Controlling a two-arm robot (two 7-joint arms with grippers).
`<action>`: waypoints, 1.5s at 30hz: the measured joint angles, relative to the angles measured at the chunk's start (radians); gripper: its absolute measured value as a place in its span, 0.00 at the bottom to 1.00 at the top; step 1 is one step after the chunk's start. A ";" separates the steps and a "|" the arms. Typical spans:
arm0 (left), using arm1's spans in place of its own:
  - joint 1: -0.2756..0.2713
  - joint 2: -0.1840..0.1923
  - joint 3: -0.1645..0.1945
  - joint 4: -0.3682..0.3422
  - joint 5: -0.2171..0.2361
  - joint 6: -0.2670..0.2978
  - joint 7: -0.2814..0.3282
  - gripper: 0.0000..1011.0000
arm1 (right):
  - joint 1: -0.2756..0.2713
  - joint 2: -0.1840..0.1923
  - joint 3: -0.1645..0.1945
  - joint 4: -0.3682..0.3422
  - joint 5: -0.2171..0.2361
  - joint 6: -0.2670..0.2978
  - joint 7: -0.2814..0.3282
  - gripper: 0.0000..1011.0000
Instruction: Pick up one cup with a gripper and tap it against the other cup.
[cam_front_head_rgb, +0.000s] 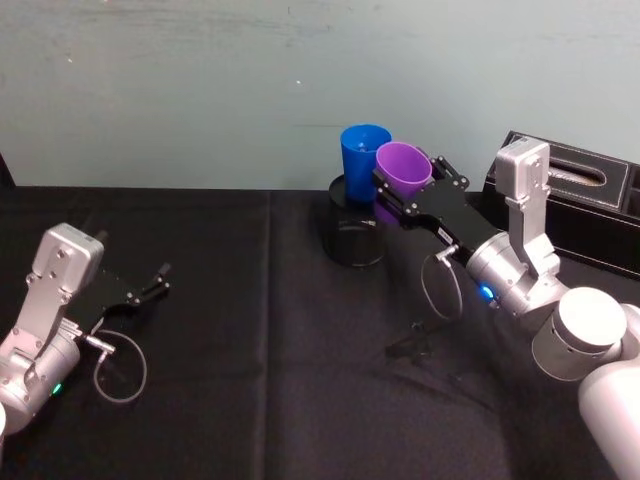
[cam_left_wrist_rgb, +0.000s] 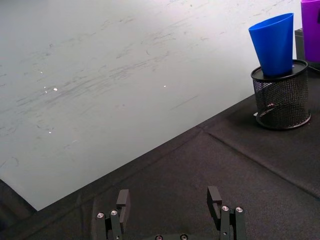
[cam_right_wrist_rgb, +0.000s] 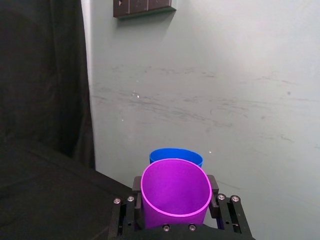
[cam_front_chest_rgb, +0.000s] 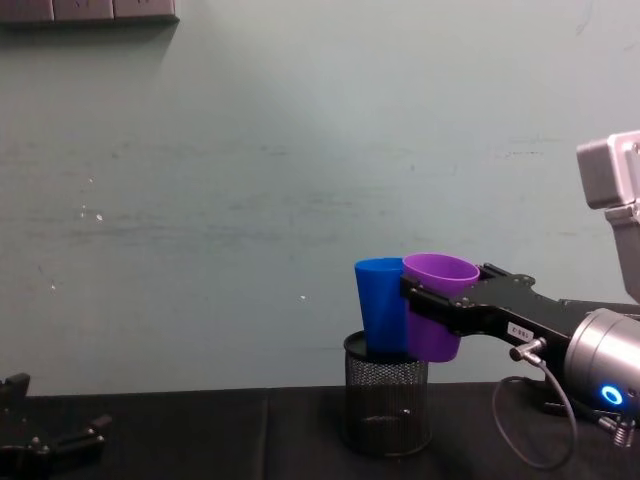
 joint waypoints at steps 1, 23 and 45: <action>0.000 0.000 0.000 0.000 0.000 0.000 0.000 1.00 | 0.003 -0.001 0.000 0.004 0.000 -0.001 0.001 0.73; 0.000 0.000 0.000 0.000 0.000 0.000 0.000 1.00 | 0.065 -0.025 0.001 0.109 0.005 -0.030 0.030 0.73; 0.000 0.000 0.000 0.000 0.000 0.000 0.000 1.00 | 0.091 -0.032 0.004 0.150 -0.001 -0.049 0.044 0.73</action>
